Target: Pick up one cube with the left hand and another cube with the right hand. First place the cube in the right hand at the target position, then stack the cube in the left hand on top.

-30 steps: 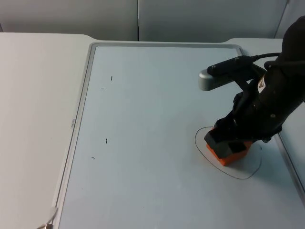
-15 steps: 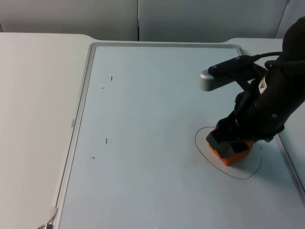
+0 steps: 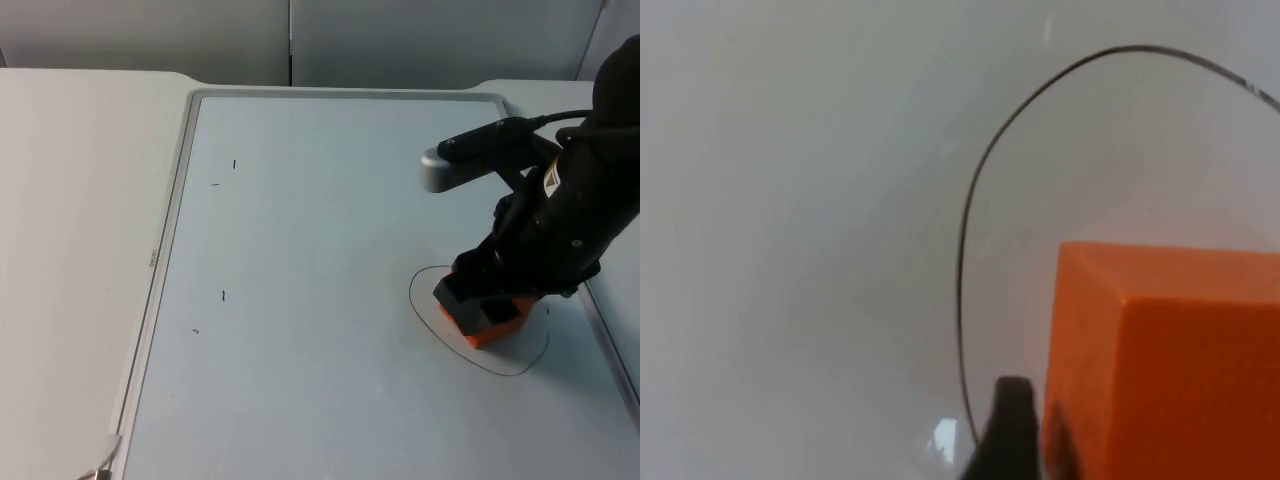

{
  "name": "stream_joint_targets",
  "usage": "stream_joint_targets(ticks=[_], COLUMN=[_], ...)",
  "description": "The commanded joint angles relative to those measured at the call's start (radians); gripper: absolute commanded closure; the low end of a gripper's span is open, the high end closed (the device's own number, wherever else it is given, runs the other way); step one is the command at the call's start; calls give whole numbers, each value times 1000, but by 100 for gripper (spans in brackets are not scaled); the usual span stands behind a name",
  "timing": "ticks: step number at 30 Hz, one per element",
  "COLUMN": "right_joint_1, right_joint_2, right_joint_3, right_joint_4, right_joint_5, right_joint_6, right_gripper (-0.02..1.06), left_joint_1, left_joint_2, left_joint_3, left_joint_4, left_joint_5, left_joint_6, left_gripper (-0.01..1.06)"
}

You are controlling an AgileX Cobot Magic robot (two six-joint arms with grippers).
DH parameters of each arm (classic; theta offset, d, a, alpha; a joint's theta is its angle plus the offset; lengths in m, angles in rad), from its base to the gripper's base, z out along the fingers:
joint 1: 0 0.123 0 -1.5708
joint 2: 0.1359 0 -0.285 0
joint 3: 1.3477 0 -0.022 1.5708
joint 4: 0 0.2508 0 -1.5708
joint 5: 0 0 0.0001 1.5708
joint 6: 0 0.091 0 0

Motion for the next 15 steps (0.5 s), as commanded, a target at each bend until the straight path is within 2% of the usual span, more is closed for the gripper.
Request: stream_joint_targets(ticks=[1,2,5,8,9,12,15], right_joint_1=[4,4,4,4,4,4,4], right_joint_2=[-20,-35,-73,-160,-160,-293,-410], right_joint_3=[-7,-9,-25,-89,-89,-181,-219], right_joint_4=[-8,-8,-8,-8,-8,-8,-8], right_joint_5=[6,6,12,89,89,173,169], right_joint_6=[7,6,6,5,5,0,-30], right_gripper=[26,20,18,19,19,23,24], left_joint_1=[-7,-7,-7,-7,-7,-7,-7], left_joint_2=[-7,-7,-7,-7,-7,-7,-7], left_joint_3=[6,6,6,6,6,6,6], left_joint_4=[-12,-9,-9,-9,-9,-9,-12], left_joint_5=[-13,-13,-16,-21,-21,-24,-33], left_joint_6=[0,0,0,7,7,56,85], left_gripper=[85,85,85,85,85,85,85])
